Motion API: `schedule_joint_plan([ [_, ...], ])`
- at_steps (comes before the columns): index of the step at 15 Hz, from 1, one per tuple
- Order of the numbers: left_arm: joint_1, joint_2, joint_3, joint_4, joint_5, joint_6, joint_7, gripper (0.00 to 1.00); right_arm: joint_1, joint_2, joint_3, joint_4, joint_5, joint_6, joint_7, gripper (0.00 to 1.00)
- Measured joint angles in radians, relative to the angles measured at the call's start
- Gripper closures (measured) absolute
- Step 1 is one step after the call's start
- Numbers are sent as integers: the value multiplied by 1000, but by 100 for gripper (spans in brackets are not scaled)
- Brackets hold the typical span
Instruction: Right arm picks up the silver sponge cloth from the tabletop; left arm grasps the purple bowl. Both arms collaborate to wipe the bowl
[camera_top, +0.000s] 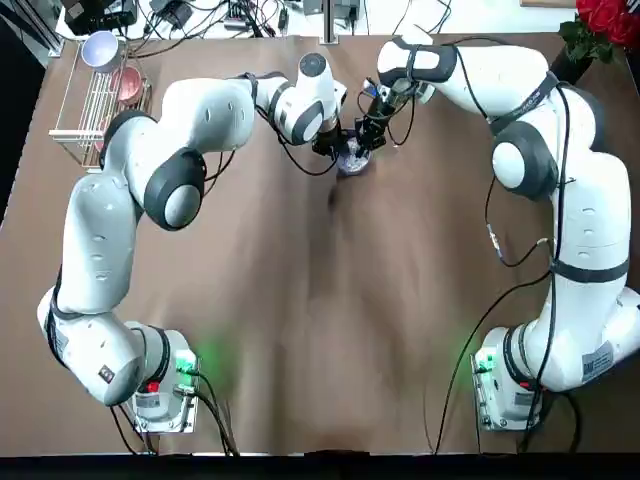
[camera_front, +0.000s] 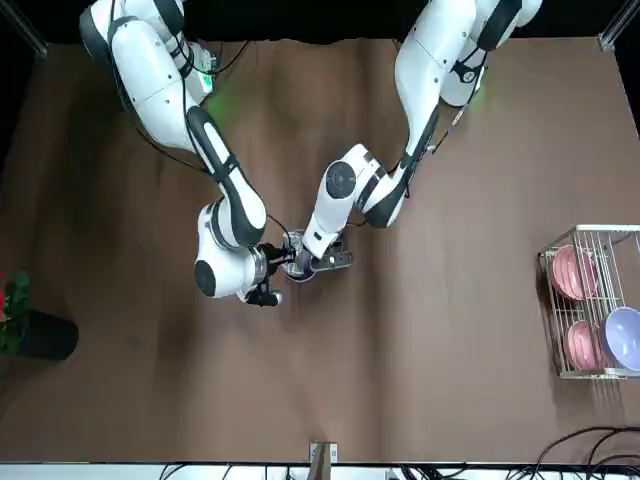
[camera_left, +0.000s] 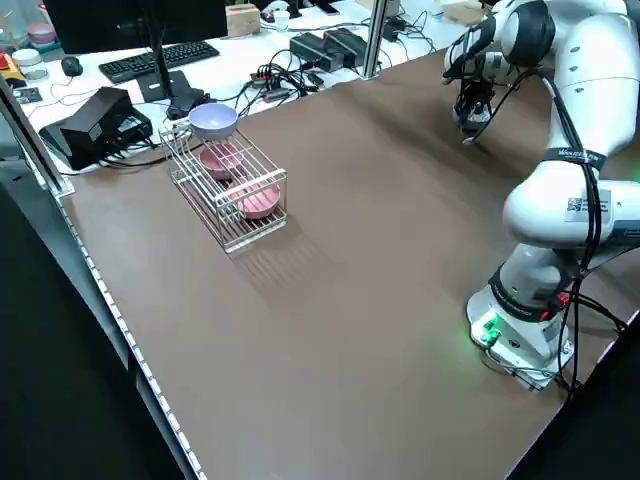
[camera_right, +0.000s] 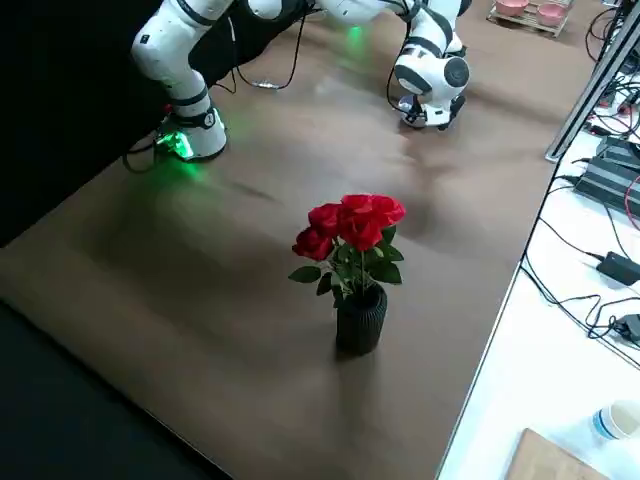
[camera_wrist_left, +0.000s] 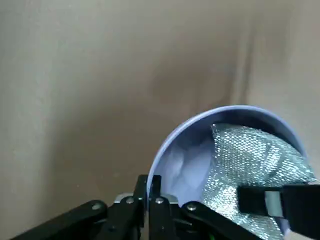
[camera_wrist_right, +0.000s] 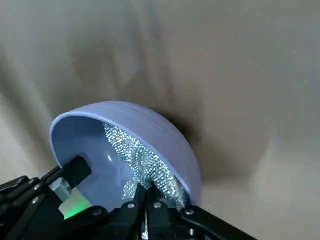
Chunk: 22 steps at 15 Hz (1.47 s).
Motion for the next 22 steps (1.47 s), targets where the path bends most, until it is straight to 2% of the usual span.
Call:
schedule_joint_plan([
  [8, 0, 1, 0, 1, 0, -2, 0, 96, 30, 12, 1, 0, 56, 60, 7, 97],
  [13, 0, 1, 0, 1, 0, -2, 0, 96, 34, 13, -6, 0, 60, 56, 7, 97],
  [18, 0, 1, -1, 3, 0, -2, 0, 96, 33, 12, -41, 25, 22, -90, 7, 97],
  [22, -2, 4, -7, 4, 0, 0, 0, 96, 34, 12, -45, 45, -77, -109, 31, 97],
])
